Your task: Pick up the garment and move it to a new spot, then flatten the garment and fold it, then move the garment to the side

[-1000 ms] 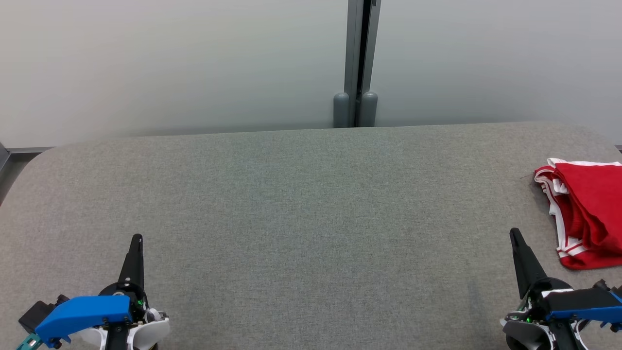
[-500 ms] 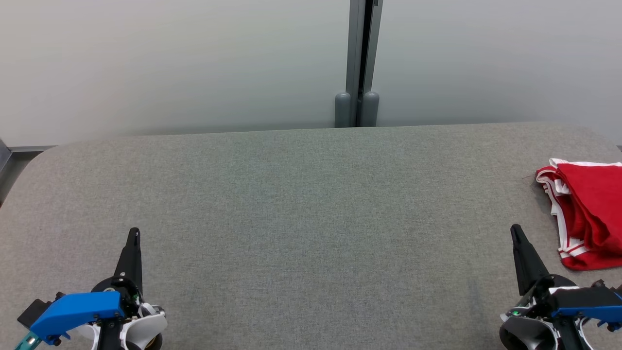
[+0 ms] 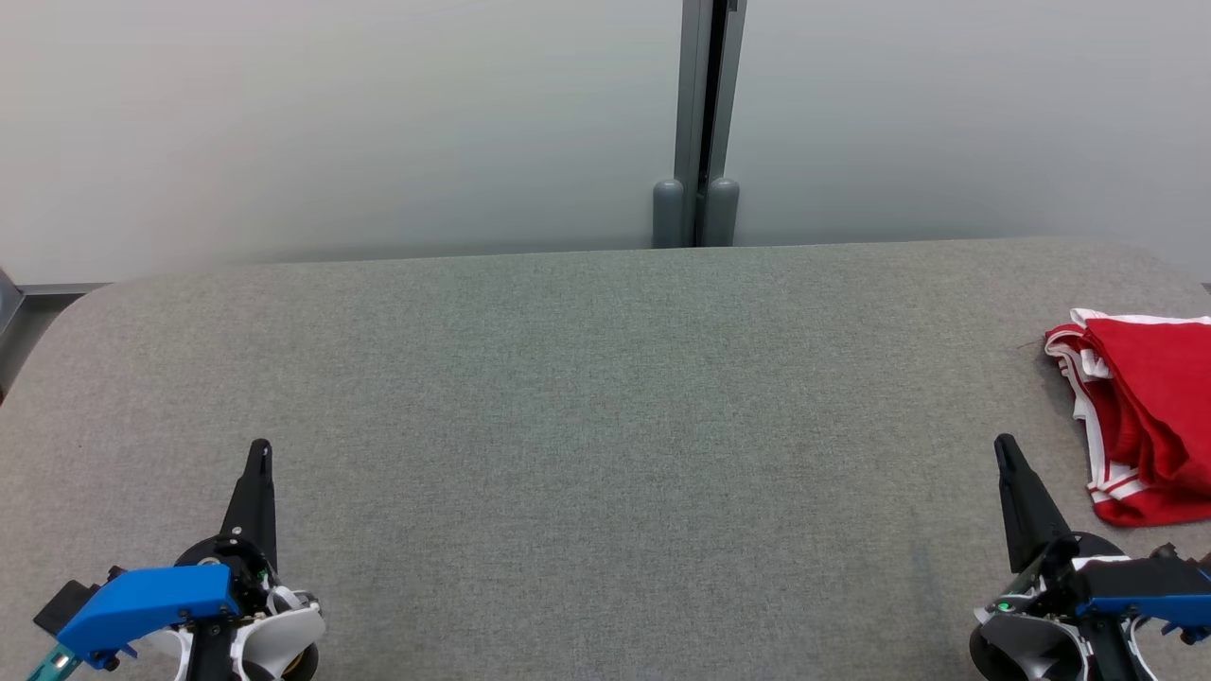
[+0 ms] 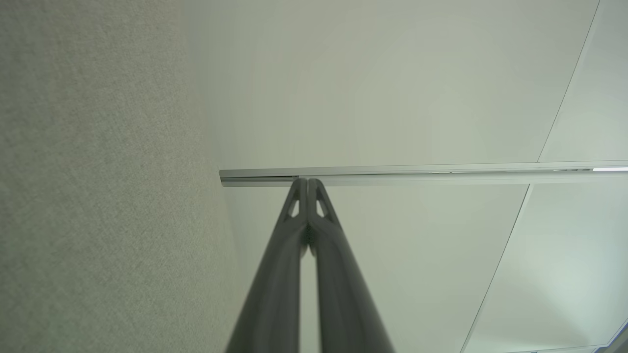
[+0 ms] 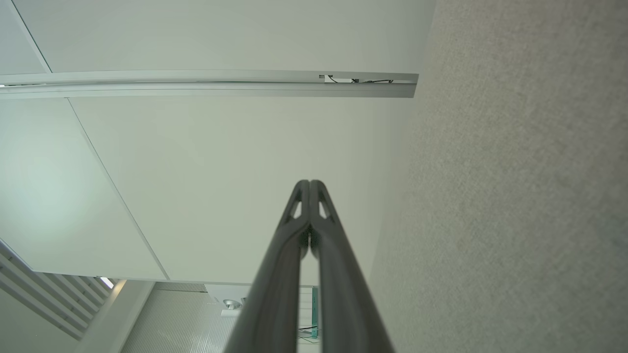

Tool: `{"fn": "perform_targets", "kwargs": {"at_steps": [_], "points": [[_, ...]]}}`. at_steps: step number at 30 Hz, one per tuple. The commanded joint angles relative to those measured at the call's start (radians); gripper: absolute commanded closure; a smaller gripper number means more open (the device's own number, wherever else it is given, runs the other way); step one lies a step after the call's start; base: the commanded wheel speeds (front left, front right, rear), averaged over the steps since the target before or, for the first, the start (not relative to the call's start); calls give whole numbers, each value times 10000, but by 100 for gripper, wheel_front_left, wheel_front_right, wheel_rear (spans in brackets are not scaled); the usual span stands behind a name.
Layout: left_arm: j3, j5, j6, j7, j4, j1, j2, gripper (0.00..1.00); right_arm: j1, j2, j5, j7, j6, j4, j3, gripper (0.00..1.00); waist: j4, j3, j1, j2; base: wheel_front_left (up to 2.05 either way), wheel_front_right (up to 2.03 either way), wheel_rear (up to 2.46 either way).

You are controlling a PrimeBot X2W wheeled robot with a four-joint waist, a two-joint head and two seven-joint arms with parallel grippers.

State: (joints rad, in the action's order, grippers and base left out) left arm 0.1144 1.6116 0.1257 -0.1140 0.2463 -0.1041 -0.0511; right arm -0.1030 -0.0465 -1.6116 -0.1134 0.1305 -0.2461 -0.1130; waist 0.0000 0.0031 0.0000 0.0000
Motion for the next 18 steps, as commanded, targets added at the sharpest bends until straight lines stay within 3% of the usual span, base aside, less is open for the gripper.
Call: {"fn": "perform_targets", "kwargs": {"at_steps": [1, 18], "points": [[22, 23, 92, -39, -43, -94, 23, 100, -109, -69, -24, -32, 4, 24, -23, 100, 0, 0, 0, 0, 0, 0, 0], [20, 24, 92, -38, -44, -93, 21, 100, -107, -69, -25, -31, 4, 25, -21, 100, 0, 0, 0, 0, 0, 0, 0]]}}
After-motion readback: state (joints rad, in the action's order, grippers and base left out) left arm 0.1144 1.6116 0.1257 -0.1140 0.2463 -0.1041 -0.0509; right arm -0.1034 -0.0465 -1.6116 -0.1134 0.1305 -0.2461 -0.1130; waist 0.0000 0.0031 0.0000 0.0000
